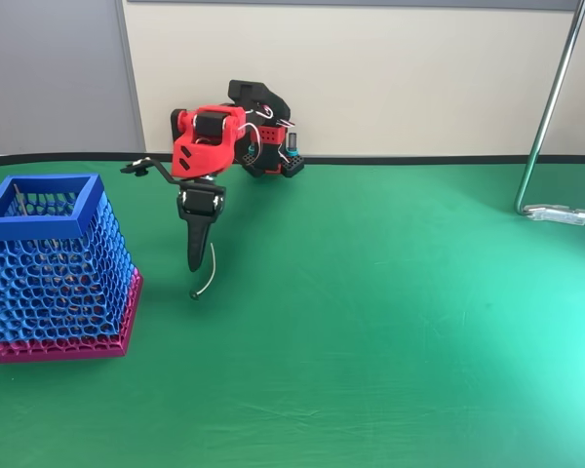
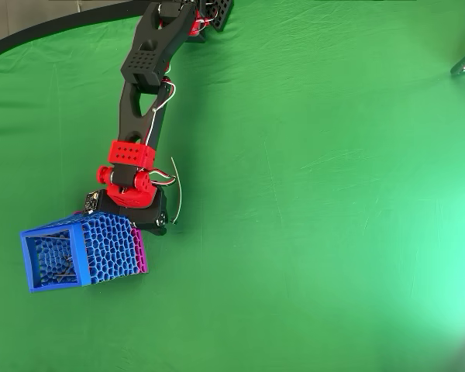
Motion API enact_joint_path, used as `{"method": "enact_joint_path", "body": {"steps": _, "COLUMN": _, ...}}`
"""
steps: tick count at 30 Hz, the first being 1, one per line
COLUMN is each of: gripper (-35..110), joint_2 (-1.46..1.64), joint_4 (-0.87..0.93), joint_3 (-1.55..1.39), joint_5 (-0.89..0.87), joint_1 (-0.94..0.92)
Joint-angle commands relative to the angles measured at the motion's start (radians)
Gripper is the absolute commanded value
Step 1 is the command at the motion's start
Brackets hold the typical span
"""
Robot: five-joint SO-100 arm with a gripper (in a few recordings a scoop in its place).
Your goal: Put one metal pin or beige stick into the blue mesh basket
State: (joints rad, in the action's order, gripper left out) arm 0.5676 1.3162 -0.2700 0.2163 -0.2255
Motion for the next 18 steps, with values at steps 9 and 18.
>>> {"method": "enact_joint_path", "body": {"steps": 9, "gripper": 15, "joint_2": -0.032, "joint_4": -0.014, "joint_3": 0.071, "joint_5": -0.008, "joint_1": 0.003}}
{"method": "enact_joint_path", "body": {"steps": 18, "gripper": 15, "joint_2": -0.086, "joint_4": -0.02, "joint_3": 0.12, "joint_5": -0.005, "joint_1": -0.023}}
